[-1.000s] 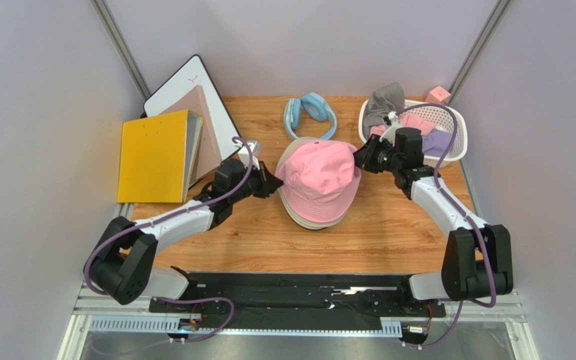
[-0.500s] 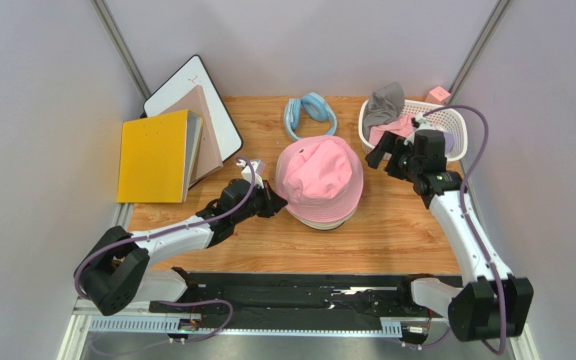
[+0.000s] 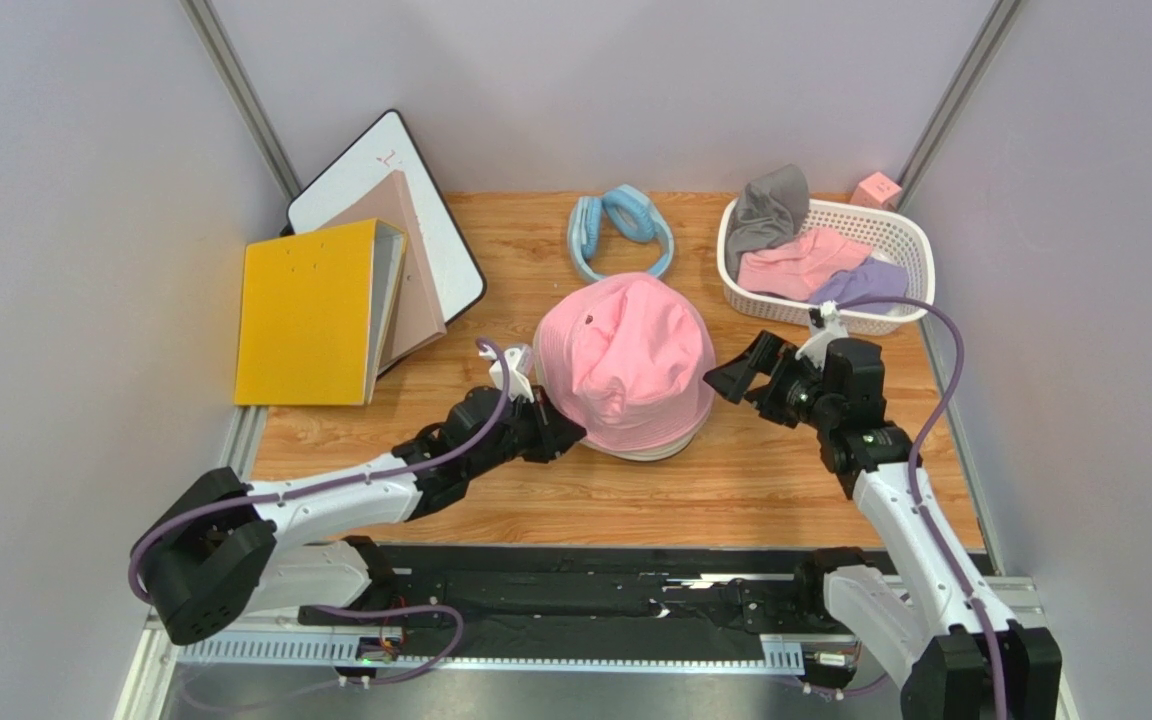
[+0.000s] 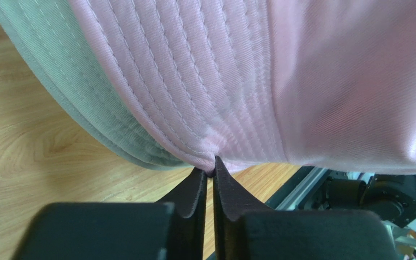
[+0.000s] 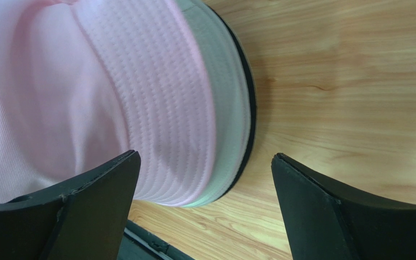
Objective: Stack the hats
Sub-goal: Stack the hat on the hat.
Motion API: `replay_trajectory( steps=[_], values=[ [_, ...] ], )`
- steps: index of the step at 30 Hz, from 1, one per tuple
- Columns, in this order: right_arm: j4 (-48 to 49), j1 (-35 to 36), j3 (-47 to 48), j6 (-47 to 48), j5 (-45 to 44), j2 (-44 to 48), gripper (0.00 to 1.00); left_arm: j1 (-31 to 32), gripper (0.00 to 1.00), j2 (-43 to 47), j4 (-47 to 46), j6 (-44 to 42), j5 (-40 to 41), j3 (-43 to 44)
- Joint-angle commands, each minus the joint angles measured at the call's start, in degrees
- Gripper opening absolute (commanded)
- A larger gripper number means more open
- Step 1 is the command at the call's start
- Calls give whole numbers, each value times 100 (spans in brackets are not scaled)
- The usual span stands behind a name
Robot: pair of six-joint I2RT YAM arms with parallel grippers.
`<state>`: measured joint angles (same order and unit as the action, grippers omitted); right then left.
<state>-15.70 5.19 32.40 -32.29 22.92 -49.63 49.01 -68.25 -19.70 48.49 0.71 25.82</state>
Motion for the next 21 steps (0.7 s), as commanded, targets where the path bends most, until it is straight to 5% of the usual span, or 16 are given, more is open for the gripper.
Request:
replay_trajectory(
  steps=[1,6,10,15,21],
  values=[
    [1358,-1,-102,-321,802,-161,98,91,23,188,273,204,-81,-314],
    [2053,-97,-226,-576,1092,-485,96,82,61,1321,1273,82,446,-385],
    [2378,-211,-304,-629,1162,-785,94,30,67,2269,1952,-67,676,-306],
    [2773,-440,-550,-699,1346,-1040,93,-918,74,2729,2427,-445,116,-52],
    [3380,-632,-595,-857,1759,-1374,80,-2176,74,2265,1146,-631,-1534,98]
  ],
)
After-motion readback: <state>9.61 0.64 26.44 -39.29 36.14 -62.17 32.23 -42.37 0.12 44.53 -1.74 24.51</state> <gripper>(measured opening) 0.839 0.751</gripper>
